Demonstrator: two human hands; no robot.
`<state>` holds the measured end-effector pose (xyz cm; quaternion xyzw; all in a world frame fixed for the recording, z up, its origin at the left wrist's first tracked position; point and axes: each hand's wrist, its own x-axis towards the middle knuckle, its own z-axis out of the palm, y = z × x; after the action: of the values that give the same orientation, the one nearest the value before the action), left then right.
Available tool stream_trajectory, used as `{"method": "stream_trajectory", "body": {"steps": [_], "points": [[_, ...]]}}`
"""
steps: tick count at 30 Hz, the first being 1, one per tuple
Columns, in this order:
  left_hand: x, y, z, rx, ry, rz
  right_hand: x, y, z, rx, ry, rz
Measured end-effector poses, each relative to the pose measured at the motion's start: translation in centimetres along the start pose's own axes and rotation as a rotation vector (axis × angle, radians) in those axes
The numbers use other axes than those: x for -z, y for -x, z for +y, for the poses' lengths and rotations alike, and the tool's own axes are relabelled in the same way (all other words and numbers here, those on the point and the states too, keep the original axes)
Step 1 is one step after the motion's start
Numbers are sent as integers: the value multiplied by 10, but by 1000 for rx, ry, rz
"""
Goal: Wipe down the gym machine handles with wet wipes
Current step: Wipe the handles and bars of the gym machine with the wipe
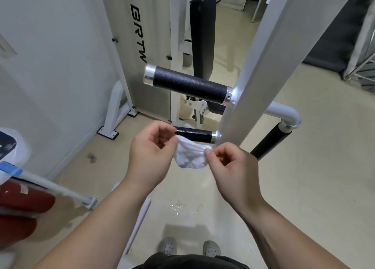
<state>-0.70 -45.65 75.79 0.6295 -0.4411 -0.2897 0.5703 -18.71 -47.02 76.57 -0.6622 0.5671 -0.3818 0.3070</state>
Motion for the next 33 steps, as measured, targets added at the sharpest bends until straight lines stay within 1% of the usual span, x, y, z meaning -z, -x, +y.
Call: {"method": "stream_trajectory", "body": {"steps": [2,5,8,10,11,15,18,20,21,22,23,25,26,27,28,29,33], "points": [[-2,-7,5,-85,-105,68,-7,0,-2,7,-44,-48],[2,-18,2,-153,-250,130,-24,-2,-7,8,-98,-142],[8,-30,-4,-269,-529,152,-45,-7,-12,-65,-120,-243],[7,-36,-9,-317,-702,206,-56,-11,-14,-125,-174,-270],[5,-37,-10,-327,-751,217,-60,-13,-12,-149,-199,-269],[-8,-26,-23,-516,-832,119,-60,-20,-5,-230,-249,-256],[-14,-16,-37,-570,-899,126,-48,-23,-3,-282,-359,-279],[-15,-14,-45,-603,-963,157,-38,-21,-3,-238,-317,-328],[-15,-15,-49,-624,-999,166,-31,-18,-2,-168,-269,-326],[-13,-16,-53,-647,-1030,169,-21,-14,-3,-59,-207,-284],[-11,-19,-56,-666,-1045,168,-9,-11,-4,91,-129,-202],[-4,-27,-59,-696,-1019,168,19,-9,-5,413,72,32],[-2,-31,-59,-713,-990,166,30,-11,-2,515,149,162],[0,-36,-59,-733,-960,162,38,-15,3,554,211,280],[0,-41,-59,-752,-933,156,44,-21,8,548,262,359],[0,-44,-59,-770,-914,146,46,-28,14,518,315,386],[-9,-50,-56,-836,-918,49,38,-43,24,482,609,351]]}}
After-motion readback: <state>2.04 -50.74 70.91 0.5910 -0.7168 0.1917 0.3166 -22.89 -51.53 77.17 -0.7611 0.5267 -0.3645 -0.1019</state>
